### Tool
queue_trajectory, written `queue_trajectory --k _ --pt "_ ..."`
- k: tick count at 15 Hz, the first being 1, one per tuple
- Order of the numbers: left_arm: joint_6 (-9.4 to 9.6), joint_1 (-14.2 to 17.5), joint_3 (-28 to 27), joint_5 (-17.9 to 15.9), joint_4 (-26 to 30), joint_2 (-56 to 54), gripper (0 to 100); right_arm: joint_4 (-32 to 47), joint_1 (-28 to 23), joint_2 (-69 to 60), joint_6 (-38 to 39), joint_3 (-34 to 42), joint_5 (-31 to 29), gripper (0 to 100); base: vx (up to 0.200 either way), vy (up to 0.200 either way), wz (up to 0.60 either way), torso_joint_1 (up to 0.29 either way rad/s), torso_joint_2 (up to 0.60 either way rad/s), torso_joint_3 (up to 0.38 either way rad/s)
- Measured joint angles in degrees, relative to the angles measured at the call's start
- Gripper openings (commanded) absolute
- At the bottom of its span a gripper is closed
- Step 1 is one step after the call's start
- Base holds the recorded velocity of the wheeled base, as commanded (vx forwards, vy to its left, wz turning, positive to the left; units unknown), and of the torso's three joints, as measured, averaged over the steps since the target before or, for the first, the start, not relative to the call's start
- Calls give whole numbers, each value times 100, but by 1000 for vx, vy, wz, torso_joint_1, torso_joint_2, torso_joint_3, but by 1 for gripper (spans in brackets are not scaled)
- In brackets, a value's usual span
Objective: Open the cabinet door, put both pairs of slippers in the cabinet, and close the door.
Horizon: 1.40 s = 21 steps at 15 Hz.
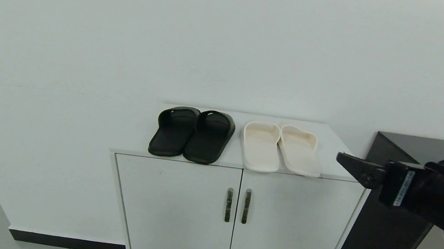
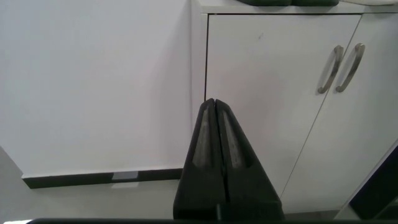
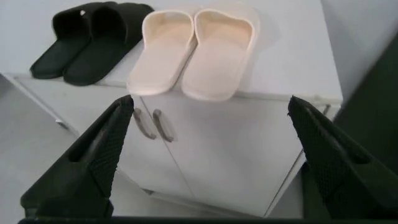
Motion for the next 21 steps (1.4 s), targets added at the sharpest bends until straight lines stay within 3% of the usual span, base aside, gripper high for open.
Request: queue_trajectory --k 5,13,21 --pt "2 0 0 1 0 7 0 -396 152 1172 -33 -848 -102 100 0 0 0 0 0 0" --pt "5 -2 0 1 -2 33 0 -638 -218 2904 -72 -2175 -241 100 0 0 0 0 0 0" --pt "5 -2 0 1 0 35 0 -649 -468 3844 -247 -2920 -246 100 0 0 0 0 0 0"
